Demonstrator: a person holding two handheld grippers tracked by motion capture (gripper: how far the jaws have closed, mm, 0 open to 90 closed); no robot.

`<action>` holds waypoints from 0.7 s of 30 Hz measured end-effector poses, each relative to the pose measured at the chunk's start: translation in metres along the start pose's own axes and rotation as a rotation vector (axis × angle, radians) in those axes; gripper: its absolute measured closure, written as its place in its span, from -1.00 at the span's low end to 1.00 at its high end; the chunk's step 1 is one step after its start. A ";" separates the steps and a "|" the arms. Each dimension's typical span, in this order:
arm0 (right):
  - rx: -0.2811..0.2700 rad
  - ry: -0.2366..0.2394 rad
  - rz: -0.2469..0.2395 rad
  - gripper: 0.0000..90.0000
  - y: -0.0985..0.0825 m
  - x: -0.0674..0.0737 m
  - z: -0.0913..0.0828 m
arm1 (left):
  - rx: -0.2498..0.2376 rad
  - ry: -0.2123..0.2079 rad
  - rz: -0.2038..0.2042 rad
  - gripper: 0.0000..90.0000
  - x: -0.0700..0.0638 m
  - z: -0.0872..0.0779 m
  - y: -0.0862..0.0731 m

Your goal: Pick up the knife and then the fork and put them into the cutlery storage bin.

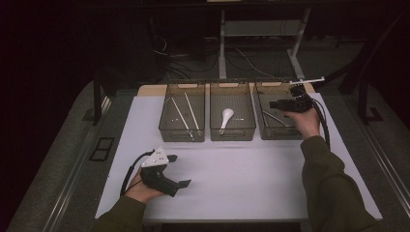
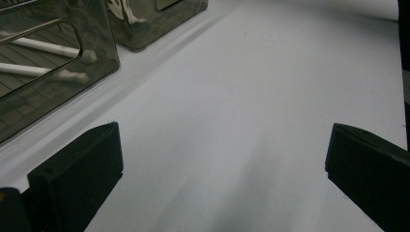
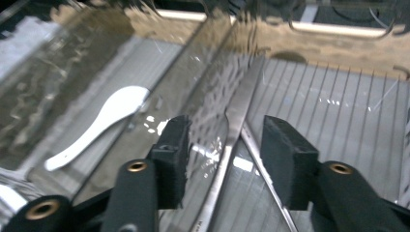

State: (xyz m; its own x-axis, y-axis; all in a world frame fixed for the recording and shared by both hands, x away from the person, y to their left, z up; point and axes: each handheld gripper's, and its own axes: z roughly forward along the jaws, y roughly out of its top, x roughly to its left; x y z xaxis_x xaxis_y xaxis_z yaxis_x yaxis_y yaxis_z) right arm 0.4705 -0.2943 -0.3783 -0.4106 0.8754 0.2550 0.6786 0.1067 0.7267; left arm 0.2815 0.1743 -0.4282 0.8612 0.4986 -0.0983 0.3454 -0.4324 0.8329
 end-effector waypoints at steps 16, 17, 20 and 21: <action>-0.094 0.019 -0.101 -0.42 -0.016 0.015 -0.045 | -0.002 0.000 -0.002 -1.00 -0.001 0.000 0.001; -0.100 0.009 -0.107 -0.46 -0.017 0.017 -0.047 | -0.002 0.000 -0.001 -1.00 -0.001 0.000 0.001; -0.124 0.024 -0.111 -0.53 -0.023 0.020 -0.052 | -0.006 0.000 0.006 -1.00 -0.001 0.000 0.001; -0.138 0.034 -0.117 -0.54 -0.027 0.022 -0.055 | -0.007 0.000 0.007 -1.00 -0.001 0.000 0.001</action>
State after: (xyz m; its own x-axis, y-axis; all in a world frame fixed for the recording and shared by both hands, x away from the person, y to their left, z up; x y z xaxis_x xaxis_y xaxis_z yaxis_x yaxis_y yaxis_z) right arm 0.4098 -0.3040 -0.3574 -0.5044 0.8438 0.1831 0.5358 0.1395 0.8328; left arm 0.2812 0.1736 -0.4271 0.8637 0.4955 -0.0926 0.3367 -0.4305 0.8374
